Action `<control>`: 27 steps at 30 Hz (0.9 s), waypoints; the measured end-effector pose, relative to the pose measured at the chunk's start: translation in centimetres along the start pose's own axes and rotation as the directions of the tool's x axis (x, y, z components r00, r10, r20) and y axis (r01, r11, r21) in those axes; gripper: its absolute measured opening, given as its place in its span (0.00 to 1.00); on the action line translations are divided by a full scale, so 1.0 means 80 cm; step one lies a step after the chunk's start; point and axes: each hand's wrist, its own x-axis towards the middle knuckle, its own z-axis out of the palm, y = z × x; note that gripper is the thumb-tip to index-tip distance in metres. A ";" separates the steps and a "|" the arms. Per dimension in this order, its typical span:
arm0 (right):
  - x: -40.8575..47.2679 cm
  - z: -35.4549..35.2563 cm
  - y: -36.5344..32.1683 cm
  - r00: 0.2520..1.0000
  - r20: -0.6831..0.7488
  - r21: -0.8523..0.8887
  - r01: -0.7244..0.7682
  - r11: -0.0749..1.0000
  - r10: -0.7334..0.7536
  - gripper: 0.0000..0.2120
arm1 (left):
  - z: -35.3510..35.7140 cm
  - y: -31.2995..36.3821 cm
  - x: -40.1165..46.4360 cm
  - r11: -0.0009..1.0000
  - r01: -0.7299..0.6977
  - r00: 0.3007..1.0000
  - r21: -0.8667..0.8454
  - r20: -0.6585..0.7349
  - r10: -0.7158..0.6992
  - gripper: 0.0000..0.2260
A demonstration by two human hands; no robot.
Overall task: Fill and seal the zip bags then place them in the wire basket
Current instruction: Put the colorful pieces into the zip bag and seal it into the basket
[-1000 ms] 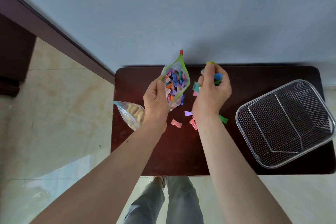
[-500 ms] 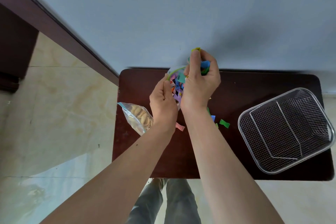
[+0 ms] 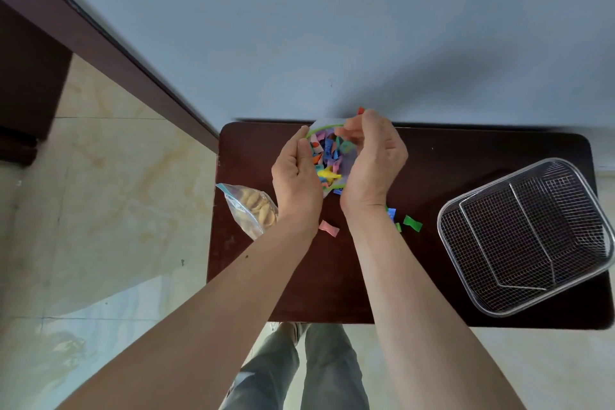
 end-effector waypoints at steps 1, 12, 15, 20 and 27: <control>0.000 0.000 0.000 1.000 0.006 -0.005 0.005 1.000 -0.005 0.14 | 0.000 0.000 0.000 1.000 0.002 1.000 0.004 0.000 -0.002 0.15; 0.002 -0.015 -0.011 0.997 -0.003 -0.005 0.071 0.997 -0.071 0.09 | 0.002 0.006 0.001 0.999 0.026 0.998 0.020 -0.055 -0.025 0.15; 0.000 -0.039 -0.003 0.992 -0.099 -0.060 0.070 0.996 -0.076 0.08 | 0.001 0.006 0.006 0.998 0.046 0.996 -0.032 -0.080 -0.049 0.14; -0.020 -0.110 0.071 0.982 -0.099 -0.483 0.096 0.871 -0.163 0.27 | 0.000 0.007 0.011 0.996 0.070 0.992 -0.060 -0.104 -0.076 0.14; -0.045 -0.184 0.168 0.999 0.023 -0.954 0.035 0.298 -0.045 0.63 | 0.004 -0.011 0.024 0.993 0.034 0.994 -0.111 -0.102 -0.045 0.14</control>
